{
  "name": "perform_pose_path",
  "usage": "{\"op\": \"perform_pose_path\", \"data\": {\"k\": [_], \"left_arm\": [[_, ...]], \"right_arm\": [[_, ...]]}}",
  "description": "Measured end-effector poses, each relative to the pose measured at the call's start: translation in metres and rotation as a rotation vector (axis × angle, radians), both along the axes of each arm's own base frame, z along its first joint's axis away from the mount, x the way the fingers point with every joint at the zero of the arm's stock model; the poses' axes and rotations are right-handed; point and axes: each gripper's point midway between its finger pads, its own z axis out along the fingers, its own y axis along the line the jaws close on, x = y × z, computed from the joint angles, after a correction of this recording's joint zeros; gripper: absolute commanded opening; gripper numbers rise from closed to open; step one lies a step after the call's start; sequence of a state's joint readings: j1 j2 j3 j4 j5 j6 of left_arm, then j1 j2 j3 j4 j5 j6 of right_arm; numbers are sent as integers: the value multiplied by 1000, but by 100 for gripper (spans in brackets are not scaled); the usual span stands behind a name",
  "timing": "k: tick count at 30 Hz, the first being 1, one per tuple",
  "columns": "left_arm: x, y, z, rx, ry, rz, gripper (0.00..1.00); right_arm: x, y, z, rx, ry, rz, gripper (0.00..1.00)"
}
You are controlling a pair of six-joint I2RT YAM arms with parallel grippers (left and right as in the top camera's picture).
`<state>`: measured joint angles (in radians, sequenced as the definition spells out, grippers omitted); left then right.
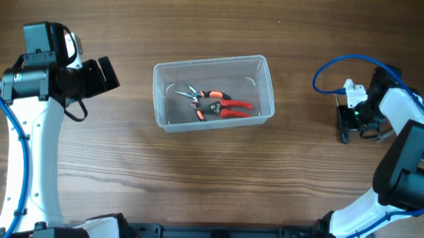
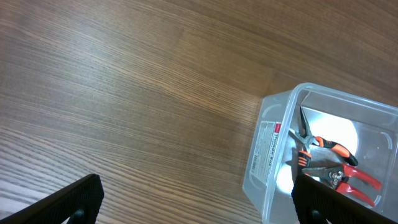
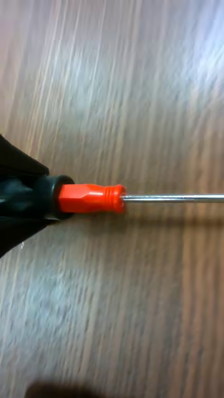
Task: Pack container
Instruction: 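Place the red screwdriver into the container with the right gripper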
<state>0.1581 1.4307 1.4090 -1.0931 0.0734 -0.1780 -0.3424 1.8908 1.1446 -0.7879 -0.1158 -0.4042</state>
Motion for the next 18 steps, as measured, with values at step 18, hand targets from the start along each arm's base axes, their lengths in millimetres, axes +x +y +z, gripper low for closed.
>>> {"op": "perform_pose_path", "data": {"k": [18], "left_arm": [[-1, 0, -1, -1, 6, 0, 100]], "right_arm": [[44, 301, 216, -11, -530, 1331, 4]]}}
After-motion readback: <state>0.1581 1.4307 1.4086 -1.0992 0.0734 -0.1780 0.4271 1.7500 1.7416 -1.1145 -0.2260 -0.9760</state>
